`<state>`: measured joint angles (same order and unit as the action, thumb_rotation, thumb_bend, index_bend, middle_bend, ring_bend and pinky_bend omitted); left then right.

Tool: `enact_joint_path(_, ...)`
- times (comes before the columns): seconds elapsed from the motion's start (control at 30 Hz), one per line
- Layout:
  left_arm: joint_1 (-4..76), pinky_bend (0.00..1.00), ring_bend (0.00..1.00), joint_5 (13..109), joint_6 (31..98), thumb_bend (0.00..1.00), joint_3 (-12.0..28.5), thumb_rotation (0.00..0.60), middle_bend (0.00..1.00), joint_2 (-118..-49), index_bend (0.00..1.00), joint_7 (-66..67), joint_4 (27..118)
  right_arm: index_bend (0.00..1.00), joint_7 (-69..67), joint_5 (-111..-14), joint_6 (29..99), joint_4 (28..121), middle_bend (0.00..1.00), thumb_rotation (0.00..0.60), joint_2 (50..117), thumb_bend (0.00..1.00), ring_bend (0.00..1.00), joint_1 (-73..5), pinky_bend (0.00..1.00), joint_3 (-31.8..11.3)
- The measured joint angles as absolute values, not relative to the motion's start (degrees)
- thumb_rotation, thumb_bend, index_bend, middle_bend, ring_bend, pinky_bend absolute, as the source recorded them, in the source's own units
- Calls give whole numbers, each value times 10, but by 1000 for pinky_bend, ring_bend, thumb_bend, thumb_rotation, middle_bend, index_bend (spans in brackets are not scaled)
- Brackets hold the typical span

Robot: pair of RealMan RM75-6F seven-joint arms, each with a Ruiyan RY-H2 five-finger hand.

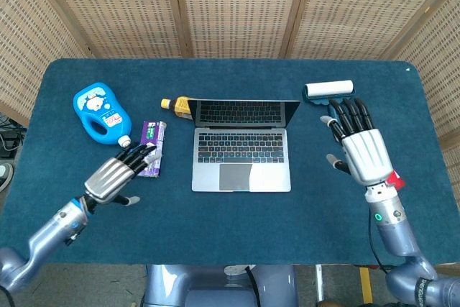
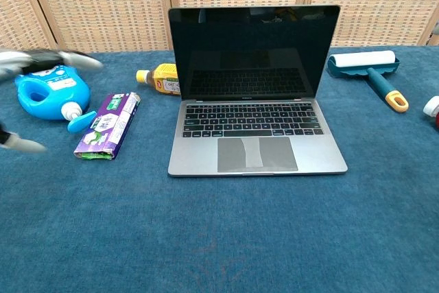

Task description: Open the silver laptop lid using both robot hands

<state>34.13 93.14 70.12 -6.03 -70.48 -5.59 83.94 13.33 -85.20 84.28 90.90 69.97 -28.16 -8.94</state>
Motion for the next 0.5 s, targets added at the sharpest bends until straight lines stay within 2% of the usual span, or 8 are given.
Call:
enact_joint_path(0.2, 239, 0, 0, 893, 818, 0, -62, 600, 0, -672, 0, -77, 846, 198, 98, -888, 881, 881, 59, 600, 682, 0, 0, -230, 0, -50)
enact_joint_path(0.37, 161, 0, 0, 854, 887, 0, -63, 600, 0, -649, 0, -89, 852, 181, 79, -895, 908, 865, 36, 600, 681, 0, 0, -193, 0, -32)
enact_joint_path(0.5, 98, 0, 0, 838, 933, 0, -69, 600, 0, -629, 0, -112, 869, 181, 50, -903, 957, 840, 34, 600, 691, 0, 0, -143, 0, -15)
